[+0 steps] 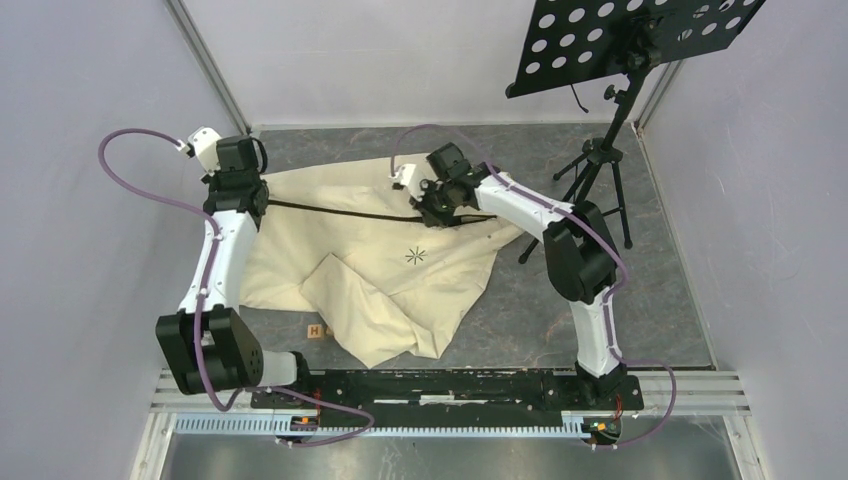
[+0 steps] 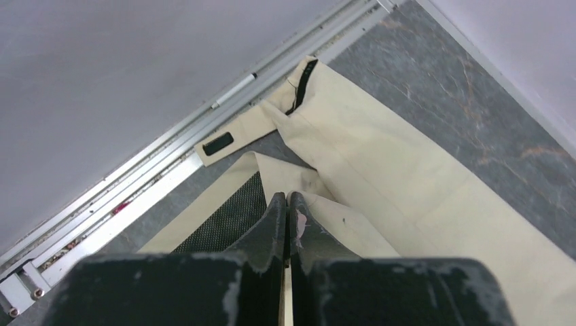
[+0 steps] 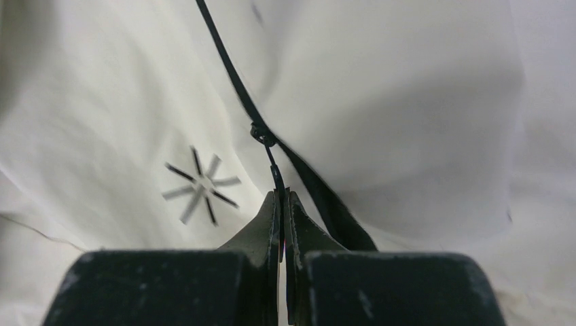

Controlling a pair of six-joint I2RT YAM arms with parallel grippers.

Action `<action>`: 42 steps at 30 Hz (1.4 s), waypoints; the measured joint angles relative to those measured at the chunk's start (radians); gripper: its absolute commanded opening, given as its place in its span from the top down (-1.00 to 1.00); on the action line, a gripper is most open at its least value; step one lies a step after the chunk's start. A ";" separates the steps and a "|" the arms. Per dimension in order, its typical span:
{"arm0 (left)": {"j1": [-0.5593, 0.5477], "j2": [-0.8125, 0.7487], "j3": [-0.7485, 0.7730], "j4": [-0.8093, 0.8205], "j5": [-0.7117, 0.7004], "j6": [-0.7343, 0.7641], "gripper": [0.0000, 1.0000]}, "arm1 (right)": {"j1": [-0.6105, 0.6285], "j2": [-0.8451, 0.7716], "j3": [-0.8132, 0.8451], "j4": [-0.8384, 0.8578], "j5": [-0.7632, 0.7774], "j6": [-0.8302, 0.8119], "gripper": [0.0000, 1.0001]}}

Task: Zip up the jacket

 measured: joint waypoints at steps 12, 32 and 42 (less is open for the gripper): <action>0.049 0.188 0.060 0.164 -0.061 0.016 0.96 | -0.246 -0.167 -0.235 -0.024 0.160 -0.195 1.00; 0.085 0.224 0.048 0.256 -0.058 0.009 -0.65 | -0.264 -0.325 -0.494 0.227 0.404 -0.348 -0.34; 0.077 0.005 0.032 0.138 0.060 -0.072 -0.99 | -0.047 -0.521 -0.525 0.261 0.468 -0.167 -0.96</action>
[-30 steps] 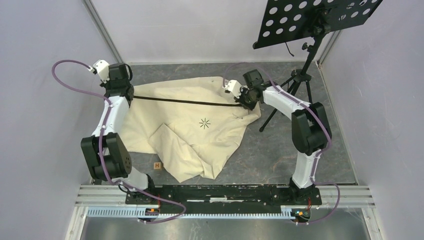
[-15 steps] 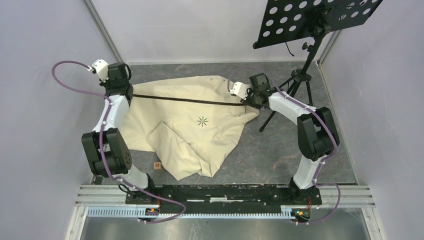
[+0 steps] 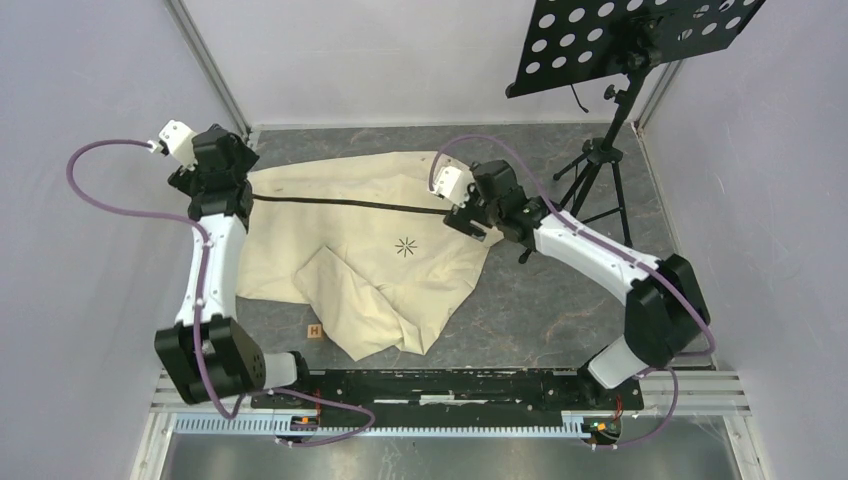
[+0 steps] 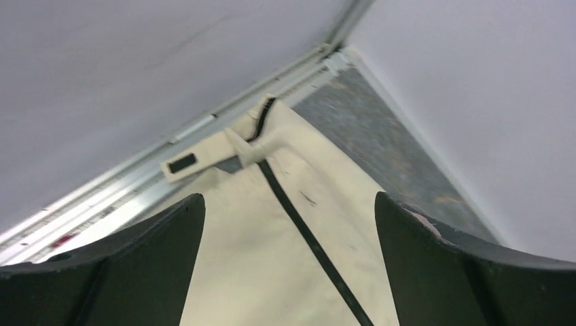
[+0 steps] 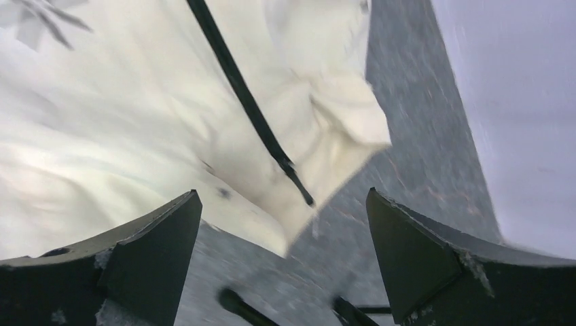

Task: Zip up the jacket

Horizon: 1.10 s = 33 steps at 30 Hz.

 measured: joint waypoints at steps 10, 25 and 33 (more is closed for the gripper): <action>-0.186 -0.355 -0.131 -0.120 0.444 -0.080 -0.99 | 0.107 -0.416 -0.239 0.095 -0.179 0.361 -0.96; -0.192 -0.755 0.159 -0.139 0.986 0.099 -0.99 | 0.107 -1.106 -0.152 0.056 0.214 0.425 -0.96; -0.192 -0.786 0.333 -0.114 0.893 0.152 -0.99 | 0.107 -1.179 -0.068 0.089 0.343 0.322 -0.96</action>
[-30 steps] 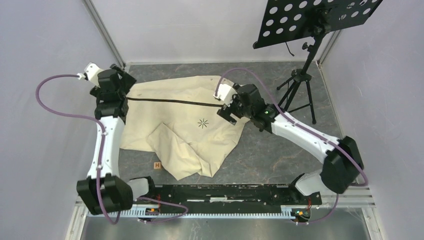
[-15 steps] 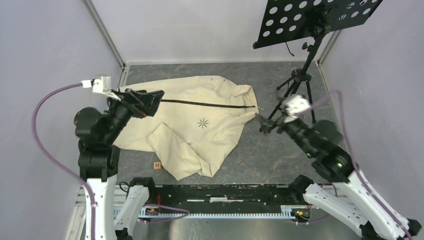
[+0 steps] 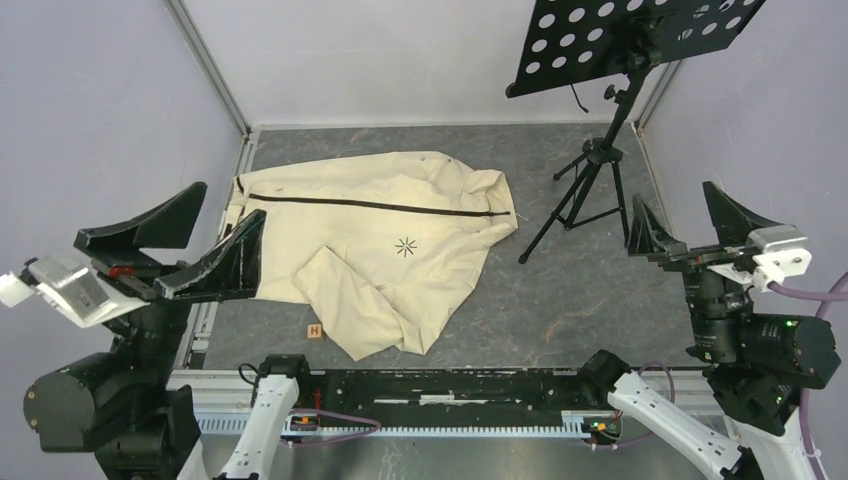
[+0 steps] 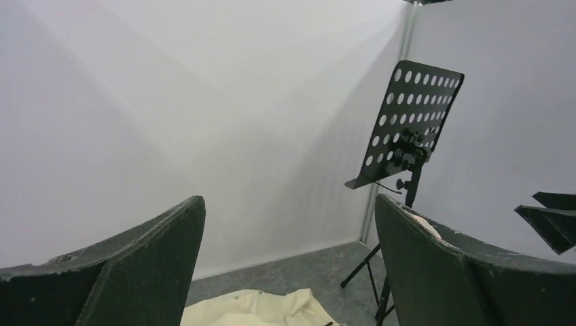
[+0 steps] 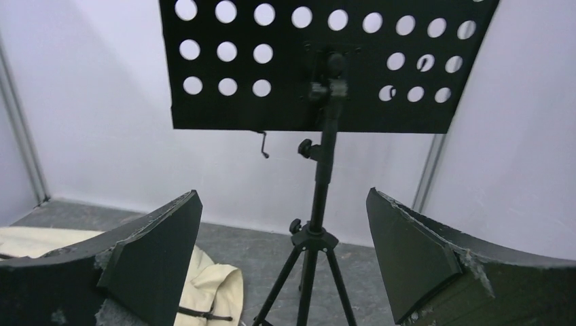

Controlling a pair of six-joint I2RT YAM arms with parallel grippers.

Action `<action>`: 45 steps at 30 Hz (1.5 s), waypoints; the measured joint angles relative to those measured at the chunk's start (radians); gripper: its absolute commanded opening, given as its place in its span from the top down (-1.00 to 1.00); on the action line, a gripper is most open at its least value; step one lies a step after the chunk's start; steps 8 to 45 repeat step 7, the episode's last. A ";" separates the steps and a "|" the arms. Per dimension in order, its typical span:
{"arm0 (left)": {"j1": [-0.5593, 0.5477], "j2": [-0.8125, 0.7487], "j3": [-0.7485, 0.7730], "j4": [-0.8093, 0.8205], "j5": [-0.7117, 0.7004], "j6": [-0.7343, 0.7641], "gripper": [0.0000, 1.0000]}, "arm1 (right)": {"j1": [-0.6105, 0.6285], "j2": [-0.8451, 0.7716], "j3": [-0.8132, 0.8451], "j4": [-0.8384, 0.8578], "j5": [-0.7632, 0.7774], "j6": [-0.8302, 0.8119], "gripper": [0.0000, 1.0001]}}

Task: Zip up the jacket

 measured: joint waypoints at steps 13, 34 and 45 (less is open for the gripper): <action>-0.023 -0.035 -0.011 0.003 -0.074 0.023 -0.99 | 0.000 -0.019 0.007 0.033 0.059 -0.034 -0.96; -0.023 -0.035 -0.011 0.003 -0.074 0.023 -0.99 | 0.000 -0.019 0.007 0.033 0.059 -0.034 -0.96; -0.023 -0.035 -0.011 0.003 -0.074 0.023 -0.99 | 0.000 -0.019 0.007 0.033 0.059 -0.034 -0.96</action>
